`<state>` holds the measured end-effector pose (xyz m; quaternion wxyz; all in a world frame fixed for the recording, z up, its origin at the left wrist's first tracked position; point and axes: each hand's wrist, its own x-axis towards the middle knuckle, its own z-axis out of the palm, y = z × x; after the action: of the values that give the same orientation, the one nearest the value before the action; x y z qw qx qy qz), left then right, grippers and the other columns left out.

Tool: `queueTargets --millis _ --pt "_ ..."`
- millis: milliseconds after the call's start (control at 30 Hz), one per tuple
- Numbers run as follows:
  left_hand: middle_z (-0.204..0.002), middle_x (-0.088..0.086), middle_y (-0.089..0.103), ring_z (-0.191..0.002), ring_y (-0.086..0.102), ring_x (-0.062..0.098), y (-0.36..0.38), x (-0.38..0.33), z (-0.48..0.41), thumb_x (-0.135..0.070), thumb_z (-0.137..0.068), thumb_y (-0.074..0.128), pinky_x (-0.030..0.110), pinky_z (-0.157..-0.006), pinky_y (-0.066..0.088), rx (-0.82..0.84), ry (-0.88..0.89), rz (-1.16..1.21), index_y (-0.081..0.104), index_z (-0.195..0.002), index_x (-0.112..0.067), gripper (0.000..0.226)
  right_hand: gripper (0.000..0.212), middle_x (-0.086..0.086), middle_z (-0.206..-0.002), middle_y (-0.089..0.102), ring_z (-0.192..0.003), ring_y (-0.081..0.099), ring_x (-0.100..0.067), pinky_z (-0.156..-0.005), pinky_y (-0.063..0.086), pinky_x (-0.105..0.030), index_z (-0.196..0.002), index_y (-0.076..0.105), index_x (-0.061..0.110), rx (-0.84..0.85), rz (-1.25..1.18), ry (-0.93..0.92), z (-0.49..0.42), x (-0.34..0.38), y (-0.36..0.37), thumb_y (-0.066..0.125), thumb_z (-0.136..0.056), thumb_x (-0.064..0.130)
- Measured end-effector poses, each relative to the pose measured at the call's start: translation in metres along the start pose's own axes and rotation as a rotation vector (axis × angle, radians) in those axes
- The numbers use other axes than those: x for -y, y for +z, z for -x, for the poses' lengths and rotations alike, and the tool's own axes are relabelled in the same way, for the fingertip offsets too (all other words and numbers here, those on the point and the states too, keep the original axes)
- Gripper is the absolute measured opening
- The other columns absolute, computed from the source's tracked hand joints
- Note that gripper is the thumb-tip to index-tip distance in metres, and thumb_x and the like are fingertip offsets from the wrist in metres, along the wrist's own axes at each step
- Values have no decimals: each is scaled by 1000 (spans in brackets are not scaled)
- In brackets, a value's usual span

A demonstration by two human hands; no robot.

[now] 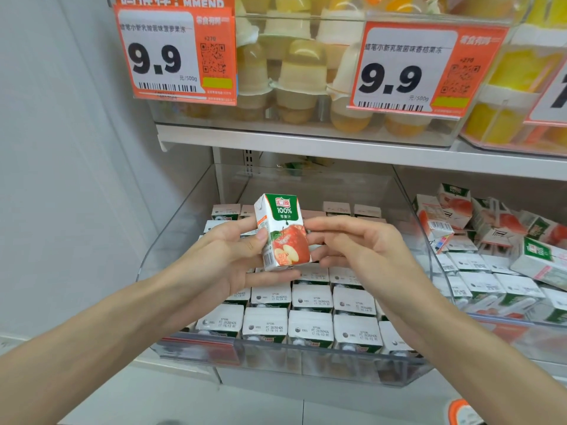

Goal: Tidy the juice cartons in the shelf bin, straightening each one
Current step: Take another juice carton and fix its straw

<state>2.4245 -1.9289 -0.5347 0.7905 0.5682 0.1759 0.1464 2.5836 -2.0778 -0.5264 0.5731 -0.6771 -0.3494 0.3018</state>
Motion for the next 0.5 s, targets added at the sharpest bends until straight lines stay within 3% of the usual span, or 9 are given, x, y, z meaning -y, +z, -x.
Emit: queueTargets --millis 133,267,333,500 --pt "-133 11 74 -122 72 33 -1 -1 1 -15 -100 53 47 -96 62 1 1 16 63 -140 -10 42 50 5 -101 83 -94 78 -15 -92 62 -31 -108 81 20 34 5 45 1 2 -1 42 -102 -11" --pt "-129 8 76 -120 73 29 -1 2 1 -20 -97 64 40 -100 60 -46 28 -131 66 -137 -14 40 18 12 -107 81 -101 75 -3 -93 59 -27 -113 80 28 79 22 70 2 3 3 70 -101 21" --pt "-127 6 77 -117 74 28 0 3 1 -22 -93 70 39 -98 62 -67 39 -198 70 -132 -14 41 23 12 -110 81 -104 75 -1 -96 59 -27 -117 78 29 118 16 69 2 2 4 76 -95 34" --pt "-126 7 77 -115 75 26 -2 3 1 -29 -91 70 35 -91 63 -78 58 -190 72 -132 -17 42 25 10 -111 81 -108 74 -5 -98 57 -29 -115 80 29 121 -9 21 3 2 4 75 -92 39"
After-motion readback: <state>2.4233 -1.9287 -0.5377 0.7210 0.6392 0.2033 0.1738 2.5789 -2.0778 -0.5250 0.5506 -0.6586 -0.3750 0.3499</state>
